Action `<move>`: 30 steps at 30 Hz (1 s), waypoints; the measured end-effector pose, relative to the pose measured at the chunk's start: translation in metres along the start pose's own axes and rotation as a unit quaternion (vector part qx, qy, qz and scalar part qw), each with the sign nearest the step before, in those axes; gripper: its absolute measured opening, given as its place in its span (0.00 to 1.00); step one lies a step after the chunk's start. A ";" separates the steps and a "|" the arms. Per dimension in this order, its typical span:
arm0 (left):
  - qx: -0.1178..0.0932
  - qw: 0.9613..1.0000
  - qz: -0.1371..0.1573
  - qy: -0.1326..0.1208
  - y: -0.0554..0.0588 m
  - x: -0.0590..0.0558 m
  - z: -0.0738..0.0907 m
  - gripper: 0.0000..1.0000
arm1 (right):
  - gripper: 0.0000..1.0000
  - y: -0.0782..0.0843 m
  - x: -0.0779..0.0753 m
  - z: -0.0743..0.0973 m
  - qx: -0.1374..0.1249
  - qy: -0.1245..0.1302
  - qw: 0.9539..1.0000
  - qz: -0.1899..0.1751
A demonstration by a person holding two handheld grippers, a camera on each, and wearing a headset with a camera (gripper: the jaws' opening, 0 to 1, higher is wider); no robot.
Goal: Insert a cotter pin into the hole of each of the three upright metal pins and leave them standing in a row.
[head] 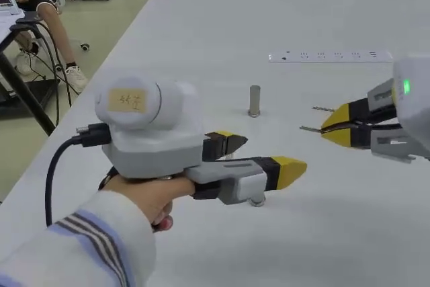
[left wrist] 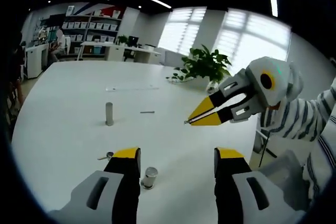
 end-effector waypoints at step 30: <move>0.005 0.999 0.006 0.045 0.005 -0.016 0.000 0.01 | 0.00 -0.035 0.033 -0.014 -0.039 -0.034 0.998 0.028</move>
Point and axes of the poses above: the centre of the closed fingertips' face, and the gripper's own axes: z roughly backward along the fingers, x roughly to its left, y roughly out of its underside, the point moved 2 cm from there along z, roughly backward along the fingers, and after that the axes turned 13 degrees about -x, right-handed, at the moved point
